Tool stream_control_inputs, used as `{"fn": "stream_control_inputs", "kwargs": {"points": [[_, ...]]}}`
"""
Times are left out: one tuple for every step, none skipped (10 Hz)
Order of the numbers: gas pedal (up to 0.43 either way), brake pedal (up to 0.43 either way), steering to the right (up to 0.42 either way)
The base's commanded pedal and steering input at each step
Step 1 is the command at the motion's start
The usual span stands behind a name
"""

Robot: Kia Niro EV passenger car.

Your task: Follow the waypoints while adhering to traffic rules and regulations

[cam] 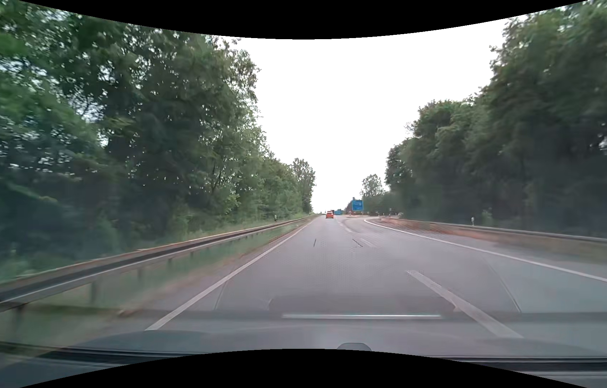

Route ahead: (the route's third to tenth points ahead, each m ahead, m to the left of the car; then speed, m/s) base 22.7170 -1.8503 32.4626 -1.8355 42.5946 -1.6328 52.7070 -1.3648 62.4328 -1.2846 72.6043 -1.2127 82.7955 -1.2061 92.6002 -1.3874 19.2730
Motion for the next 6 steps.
{"fn": "stream_control_inputs", "kwargs": {"points": [[0.028, 0.000, -0.004], [0.000, 0.000, -0.004], [0.000, 0.000, -0.003], [0.000, 0.000, -0.004], [0.000, 0.000, -0.004], [0.000, 0.000, -0.003]]}}
